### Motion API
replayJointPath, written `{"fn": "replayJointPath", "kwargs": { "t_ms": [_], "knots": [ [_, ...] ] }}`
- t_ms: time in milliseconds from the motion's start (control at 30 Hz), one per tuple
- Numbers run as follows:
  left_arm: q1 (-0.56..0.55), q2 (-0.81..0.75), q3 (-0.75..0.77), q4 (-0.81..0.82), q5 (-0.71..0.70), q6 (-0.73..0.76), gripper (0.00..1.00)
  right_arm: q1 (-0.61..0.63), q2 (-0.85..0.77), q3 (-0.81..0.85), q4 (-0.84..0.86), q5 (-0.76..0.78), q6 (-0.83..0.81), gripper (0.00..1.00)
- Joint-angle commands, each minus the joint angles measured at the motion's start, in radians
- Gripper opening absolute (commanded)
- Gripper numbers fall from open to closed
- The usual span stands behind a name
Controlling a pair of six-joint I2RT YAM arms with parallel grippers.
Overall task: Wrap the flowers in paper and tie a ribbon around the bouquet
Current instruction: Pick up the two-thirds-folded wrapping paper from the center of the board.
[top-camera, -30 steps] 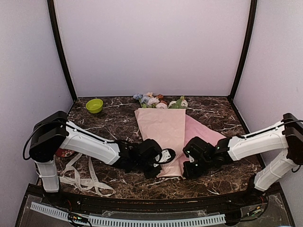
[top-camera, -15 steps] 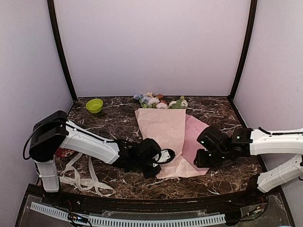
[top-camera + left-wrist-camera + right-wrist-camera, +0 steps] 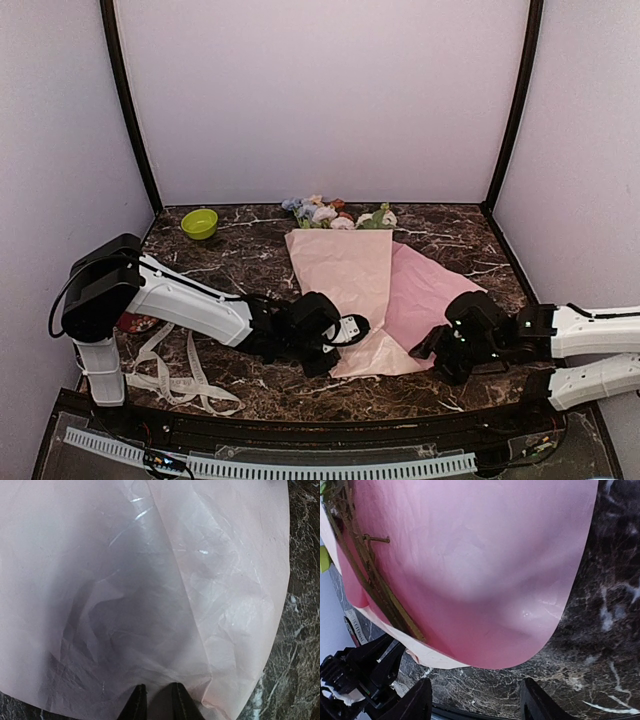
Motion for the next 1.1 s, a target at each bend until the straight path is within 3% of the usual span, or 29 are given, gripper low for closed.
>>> {"fn": "replayJointPath", "kwargs": {
  "t_ms": [0, 300, 533, 800, 1067],
  "knots": [
    [0.001, -0.022, -0.023, -0.048, 0.015, -0.006, 0.19, -0.002, 0.105, 0.025, 0.127, -0.077, 0.033, 0.62],
    [0.001, -0.030, -0.026, -0.063, 0.013, -0.007, 0.19, -0.004, 0.244, 0.018, 0.152, -0.102, 0.063, 0.62],
    [0.001, -0.052, -0.030, -0.063, 0.002, -0.006, 0.19, -0.047, 0.266, 0.008, 0.155, -0.047, -0.009, 0.35],
    [0.003, -0.108, -0.027, -0.022, -0.098, -0.023, 0.34, -0.052, 0.258, 0.025, 0.095, 0.005, -0.116, 0.02],
    [0.032, -0.057, 0.051, 0.015, -0.185, 0.007, 0.41, -0.050, 0.289, 0.100, 0.045, 0.024, -0.248, 0.00]
  ]
}}
